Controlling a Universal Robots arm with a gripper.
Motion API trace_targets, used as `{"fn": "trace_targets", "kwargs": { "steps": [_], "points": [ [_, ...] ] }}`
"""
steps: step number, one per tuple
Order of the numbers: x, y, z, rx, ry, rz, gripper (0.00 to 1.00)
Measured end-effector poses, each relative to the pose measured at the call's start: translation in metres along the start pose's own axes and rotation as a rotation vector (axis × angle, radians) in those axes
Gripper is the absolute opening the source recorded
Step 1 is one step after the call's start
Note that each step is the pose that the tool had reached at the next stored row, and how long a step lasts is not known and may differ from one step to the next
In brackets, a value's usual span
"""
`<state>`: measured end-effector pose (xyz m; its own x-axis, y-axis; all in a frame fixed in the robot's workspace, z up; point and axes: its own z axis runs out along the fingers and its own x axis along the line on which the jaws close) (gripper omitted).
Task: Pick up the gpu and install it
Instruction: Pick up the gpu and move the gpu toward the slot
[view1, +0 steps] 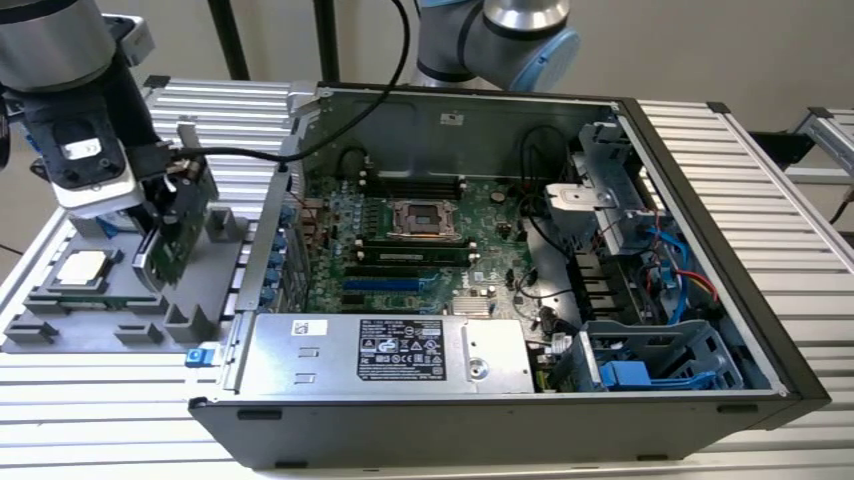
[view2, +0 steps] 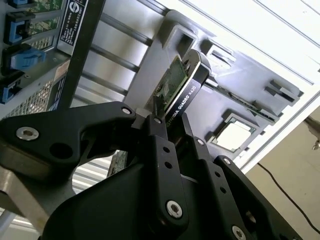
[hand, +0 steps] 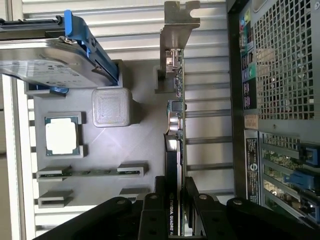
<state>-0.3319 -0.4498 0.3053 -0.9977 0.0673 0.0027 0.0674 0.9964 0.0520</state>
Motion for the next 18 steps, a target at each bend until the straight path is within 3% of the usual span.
{"fn": "trace_targets", "kwargs": {
  "steps": [18],
  "points": [
    [0.0001,0.0011,-0.0213,0.0000,0.0000,0.000,0.00]
  ]
}}
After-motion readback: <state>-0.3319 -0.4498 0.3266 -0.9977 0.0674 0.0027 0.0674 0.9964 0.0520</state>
